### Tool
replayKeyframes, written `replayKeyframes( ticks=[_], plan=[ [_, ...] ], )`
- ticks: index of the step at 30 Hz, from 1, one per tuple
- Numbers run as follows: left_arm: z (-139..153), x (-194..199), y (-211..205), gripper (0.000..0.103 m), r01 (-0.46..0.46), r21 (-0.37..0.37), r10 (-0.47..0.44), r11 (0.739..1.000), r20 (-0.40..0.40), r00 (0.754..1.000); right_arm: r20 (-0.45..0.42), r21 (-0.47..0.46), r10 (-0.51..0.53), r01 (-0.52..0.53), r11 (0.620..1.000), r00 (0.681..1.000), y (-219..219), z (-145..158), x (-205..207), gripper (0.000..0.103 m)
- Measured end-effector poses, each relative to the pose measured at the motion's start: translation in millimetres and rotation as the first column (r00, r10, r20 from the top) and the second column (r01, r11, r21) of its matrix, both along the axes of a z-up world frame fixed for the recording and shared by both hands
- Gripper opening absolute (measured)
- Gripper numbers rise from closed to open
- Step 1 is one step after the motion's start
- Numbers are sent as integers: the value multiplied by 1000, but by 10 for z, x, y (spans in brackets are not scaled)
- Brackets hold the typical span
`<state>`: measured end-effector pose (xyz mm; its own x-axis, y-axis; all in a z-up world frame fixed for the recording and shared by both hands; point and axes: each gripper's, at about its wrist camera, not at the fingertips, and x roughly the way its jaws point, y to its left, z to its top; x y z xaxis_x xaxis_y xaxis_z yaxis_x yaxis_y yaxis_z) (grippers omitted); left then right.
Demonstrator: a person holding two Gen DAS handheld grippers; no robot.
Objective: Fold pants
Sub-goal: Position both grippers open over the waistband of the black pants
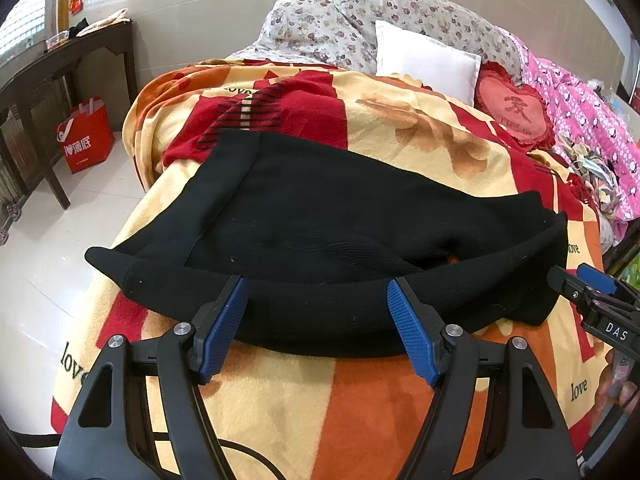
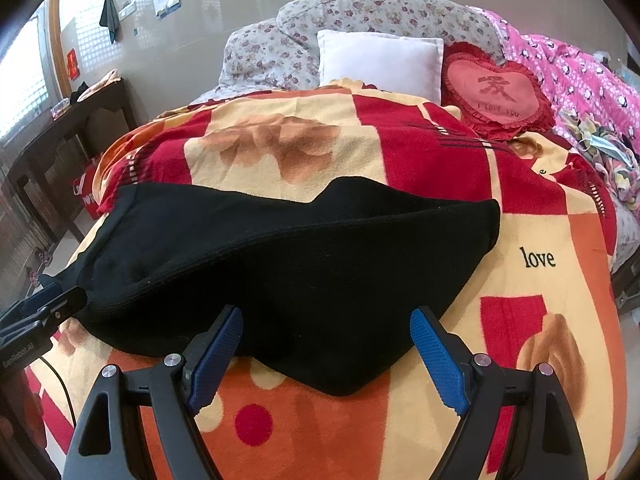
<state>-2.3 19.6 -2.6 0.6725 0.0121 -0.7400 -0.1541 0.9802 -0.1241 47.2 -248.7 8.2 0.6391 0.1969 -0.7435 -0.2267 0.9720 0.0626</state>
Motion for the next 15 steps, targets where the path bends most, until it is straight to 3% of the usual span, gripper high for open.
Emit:
replayKeyframes(
  ticks=[9,13,15],
  plan=[
    [19,-50,32,73,-15,-5,15,1000,-3,1000,-46,-49,1,-4,999,999,31,8,-3,85],
    [20,-59,42,73,-17,4,17,1000,-5,1000,4,-98,5,-4,995,1000,62,2,-20,85],
    [18,-65,58,73,-21,3,21,1000,-7,1000,3,-37,1,-1,999,1000,43,21,-24,85]
  ],
)
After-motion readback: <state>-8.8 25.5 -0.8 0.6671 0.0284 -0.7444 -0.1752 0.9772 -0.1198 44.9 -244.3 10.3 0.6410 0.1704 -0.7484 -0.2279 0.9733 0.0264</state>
